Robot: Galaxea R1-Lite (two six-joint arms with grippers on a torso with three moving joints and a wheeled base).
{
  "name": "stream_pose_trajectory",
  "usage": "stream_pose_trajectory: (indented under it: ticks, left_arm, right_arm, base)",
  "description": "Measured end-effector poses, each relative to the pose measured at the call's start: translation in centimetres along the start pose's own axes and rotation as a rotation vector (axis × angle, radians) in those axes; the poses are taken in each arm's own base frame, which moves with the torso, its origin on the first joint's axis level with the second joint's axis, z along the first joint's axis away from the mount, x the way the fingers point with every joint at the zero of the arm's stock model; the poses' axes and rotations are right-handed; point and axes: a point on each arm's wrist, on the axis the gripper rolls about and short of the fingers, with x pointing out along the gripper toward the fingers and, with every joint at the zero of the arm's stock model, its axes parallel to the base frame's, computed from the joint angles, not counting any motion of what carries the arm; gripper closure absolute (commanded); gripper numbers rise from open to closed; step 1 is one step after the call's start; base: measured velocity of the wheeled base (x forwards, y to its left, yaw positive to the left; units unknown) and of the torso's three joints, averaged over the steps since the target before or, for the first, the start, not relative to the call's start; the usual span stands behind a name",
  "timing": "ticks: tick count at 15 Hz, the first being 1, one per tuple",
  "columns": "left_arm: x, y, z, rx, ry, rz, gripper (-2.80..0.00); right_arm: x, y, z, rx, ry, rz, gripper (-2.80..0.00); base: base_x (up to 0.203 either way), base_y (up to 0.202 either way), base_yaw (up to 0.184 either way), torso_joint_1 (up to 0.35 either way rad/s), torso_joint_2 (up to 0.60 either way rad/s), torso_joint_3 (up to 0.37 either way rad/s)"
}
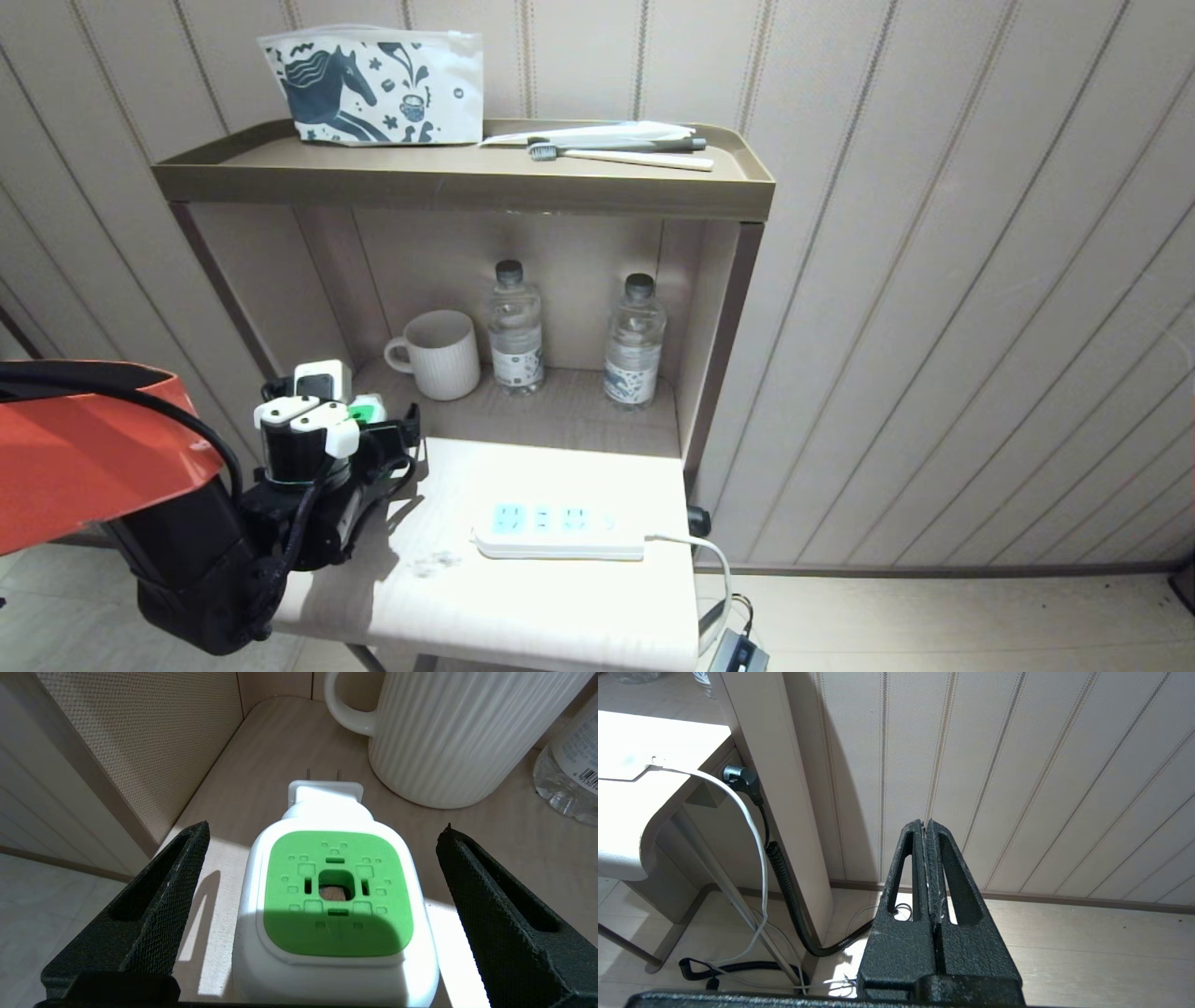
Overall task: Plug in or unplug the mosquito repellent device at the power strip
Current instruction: Insert the plug into the socket
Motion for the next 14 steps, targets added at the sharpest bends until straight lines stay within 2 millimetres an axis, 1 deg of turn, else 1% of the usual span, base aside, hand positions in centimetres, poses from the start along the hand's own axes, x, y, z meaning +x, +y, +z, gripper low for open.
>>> stream_pose_trajectory:
  ticks: [6, 14]
  left_arm:
    - [-0.87, 0.1, 0.28, 0.002, 0.001, -0.008, -2.8]
    - [-0.92, 0.09, 0.37, 0.0, -0.001, -0.009, -2.8]
  right_arm:
    - [0.0, 0.0, 0.0, 0.0, 0.0, 0.0, 0.0]
    - [0.0, 0.0, 0.0, 0.0, 0.0, 0.0, 0.0]
  base:
    - [0.0, 0.0, 0.0, 0.0, 0.0, 0.0]
    - [0.0, 0.0, 0.0, 0.0, 0.0, 0.0]
